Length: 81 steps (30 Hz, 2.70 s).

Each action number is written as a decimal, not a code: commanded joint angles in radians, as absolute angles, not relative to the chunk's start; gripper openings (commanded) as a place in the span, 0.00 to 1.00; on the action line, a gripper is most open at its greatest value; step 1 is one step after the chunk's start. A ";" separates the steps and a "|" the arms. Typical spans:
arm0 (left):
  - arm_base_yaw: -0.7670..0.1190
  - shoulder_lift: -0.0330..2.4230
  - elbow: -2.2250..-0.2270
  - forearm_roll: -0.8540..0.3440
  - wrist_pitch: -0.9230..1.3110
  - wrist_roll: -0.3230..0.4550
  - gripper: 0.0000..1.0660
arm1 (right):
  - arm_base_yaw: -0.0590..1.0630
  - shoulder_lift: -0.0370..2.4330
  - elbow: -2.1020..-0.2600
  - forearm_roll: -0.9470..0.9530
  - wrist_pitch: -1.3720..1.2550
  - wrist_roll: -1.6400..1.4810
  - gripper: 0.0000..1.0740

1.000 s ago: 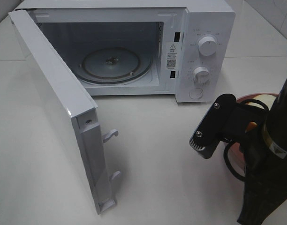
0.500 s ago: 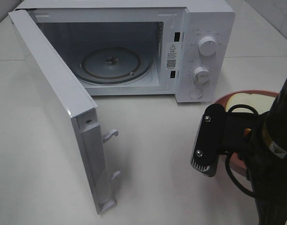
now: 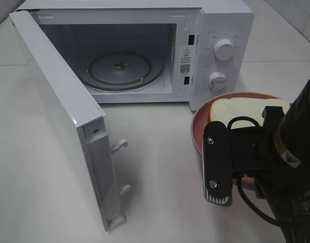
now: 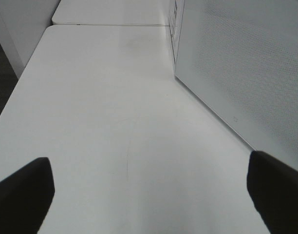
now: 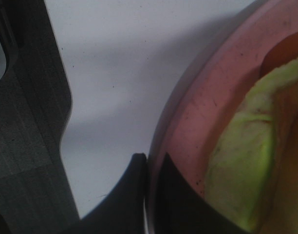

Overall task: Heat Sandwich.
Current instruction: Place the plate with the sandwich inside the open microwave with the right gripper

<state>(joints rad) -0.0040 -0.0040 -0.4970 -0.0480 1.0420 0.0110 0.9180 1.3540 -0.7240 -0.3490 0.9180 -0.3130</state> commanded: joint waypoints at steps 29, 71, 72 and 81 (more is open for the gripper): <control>-0.003 -0.033 -0.495 -0.055 1.035 0.013 0.95 | 0.918 1.341 -0.722 -0.378 0.755 -0.799 0.00; -0.003 -0.033 -0.495 -0.055 1.035 0.013 0.95 | 0.651 1.341 -0.722 -0.068 0.609 -1.593 0.00; -0.003 -0.033 -0.495 -0.055 1.035 0.013 0.95 | 0.651 1.341 -0.722 -0.066 0.609 -1.593 0.00; -0.003 -0.033 -0.495 -0.055 1.035 0.013 0.95 | 0.654 1.413 -0.775 -0.042 0.588 -1.593 0.00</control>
